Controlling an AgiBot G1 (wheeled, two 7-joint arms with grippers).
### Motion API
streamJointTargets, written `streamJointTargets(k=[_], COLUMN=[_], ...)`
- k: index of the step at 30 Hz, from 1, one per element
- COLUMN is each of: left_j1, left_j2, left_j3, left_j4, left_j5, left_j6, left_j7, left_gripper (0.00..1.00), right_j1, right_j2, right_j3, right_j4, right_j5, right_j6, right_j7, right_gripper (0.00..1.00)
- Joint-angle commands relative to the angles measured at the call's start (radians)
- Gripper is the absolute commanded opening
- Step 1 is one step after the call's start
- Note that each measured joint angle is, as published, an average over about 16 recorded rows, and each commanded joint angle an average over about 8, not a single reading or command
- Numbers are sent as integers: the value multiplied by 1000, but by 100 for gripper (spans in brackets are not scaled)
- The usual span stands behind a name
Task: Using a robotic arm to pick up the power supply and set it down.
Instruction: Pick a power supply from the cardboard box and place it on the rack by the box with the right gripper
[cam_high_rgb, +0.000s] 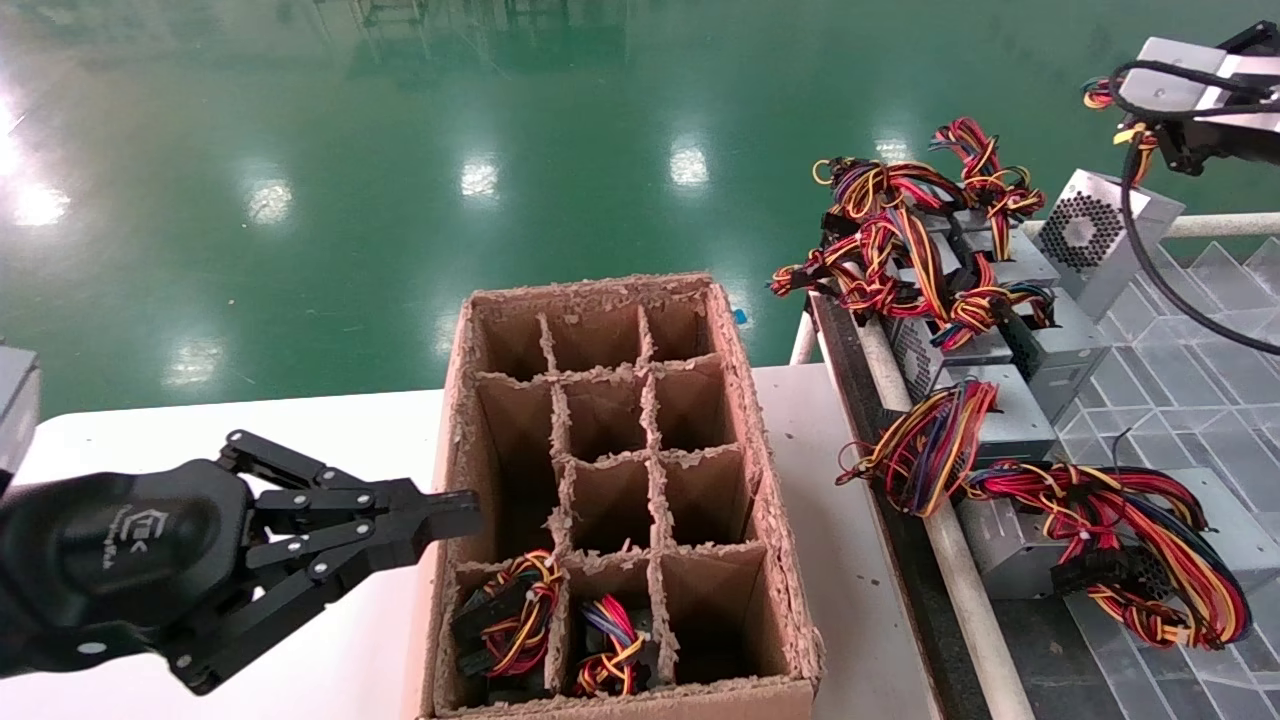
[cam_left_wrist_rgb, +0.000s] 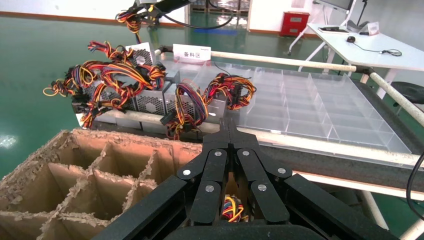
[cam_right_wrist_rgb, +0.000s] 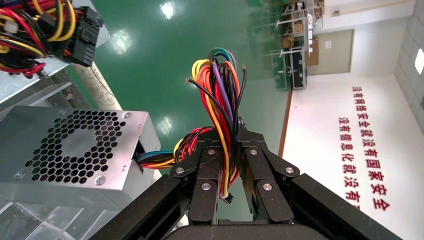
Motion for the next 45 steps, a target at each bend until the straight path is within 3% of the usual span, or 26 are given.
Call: streamJointTargets(k=[1,15,28,45], left_j1=[0,0,0,0], left_j2=[0,0,0,0], left_j3=[0,0,0,0], left_j4=[0,0,0,0], left_j5=[0,0,0,0], left_j6=[0,0,0,0], left_j7=[0,0,0,0], left_gripper=[0,0,0,0], right_j1=[2,10,23,-7], right_j2=[-7,-47,-77,-58], right_j3=[7,28,4,24], right_j4=[-15,-93,-161,-83], right_j5=[10,44,4,39], right_j6=[10,33,95,74], right_j7=[-15,-77,-104,-197], right_gripper=[0,0,0,0])
